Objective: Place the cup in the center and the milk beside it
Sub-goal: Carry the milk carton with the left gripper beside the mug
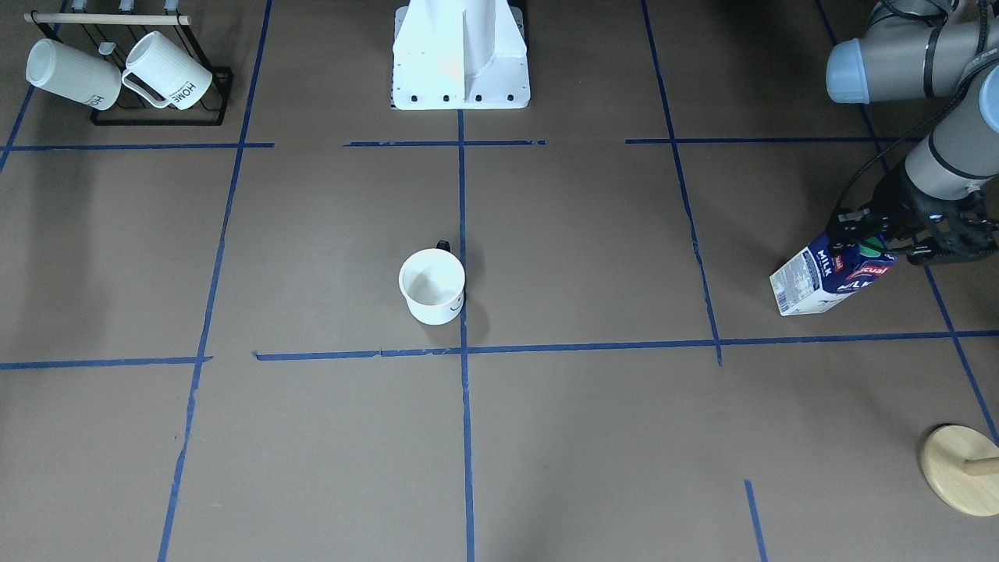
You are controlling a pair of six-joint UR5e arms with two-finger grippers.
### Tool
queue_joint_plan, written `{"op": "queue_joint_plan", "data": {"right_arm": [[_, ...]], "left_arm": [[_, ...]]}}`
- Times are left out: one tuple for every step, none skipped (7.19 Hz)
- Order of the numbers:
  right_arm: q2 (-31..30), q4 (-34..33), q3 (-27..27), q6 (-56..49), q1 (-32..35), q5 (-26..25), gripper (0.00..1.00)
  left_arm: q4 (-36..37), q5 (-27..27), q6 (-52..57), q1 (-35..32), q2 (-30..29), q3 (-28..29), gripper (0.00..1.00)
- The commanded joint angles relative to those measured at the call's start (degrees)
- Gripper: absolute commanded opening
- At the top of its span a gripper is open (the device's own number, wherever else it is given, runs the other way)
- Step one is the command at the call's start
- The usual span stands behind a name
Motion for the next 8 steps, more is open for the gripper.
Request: {"op": "queue_joint_plan", "data": {"right_arm": [[-0.19, 0.00, 0.02, 0.09, 0.03, 0.00, 0.99], [-0.37, 0.00, 0.02, 0.09, -0.06, 0.00, 0.99], [-0.46, 0.00, 0.02, 0.18, -0.06, 0.00, 0.99], [-0.46, 0.00, -0.07, 0.09, -0.06, 0.00, 0.99], [-0.46, 0.00, -0.33, 0.09, -0.06, -0.09, 0.99], [-0.46, 0.00, -0.42, 0.09, -0.06, -0.09, 0.99], [-1.07, 0.00, -0.24, 0.01, -0.06, -0.09, 0.99], [-1.07, 0.00, -0.42, 0.09, -0.15, -0.17, 0.99]], "left_arm": [[8.20, -0.02, -0.15, 0.03, -8.60, -0.26, 0.36], [15.14, 0.15, -0.67, 0.12, -15.26, -0.44, 0.37], [16.43, -0.02, -1.29, 1.69, -19.25, -0.79, 0.38], [16.35, 1.02, -6.95, 6.84, -23.64, 0.16, 0.38], [16.26, 3.55, -11.01, 10.45, -28.73, 2.61, 0.38], [16.26, 5.49, -14.44, 14.06, -33.91, 6.11, 0.38], [16.00, 8.47, -17.87, 18.01, -40.32, 11.89, 0.38], [15.83, 9.89, -18.43, 19.27, -45.08, 17.26, 0.38]]}}
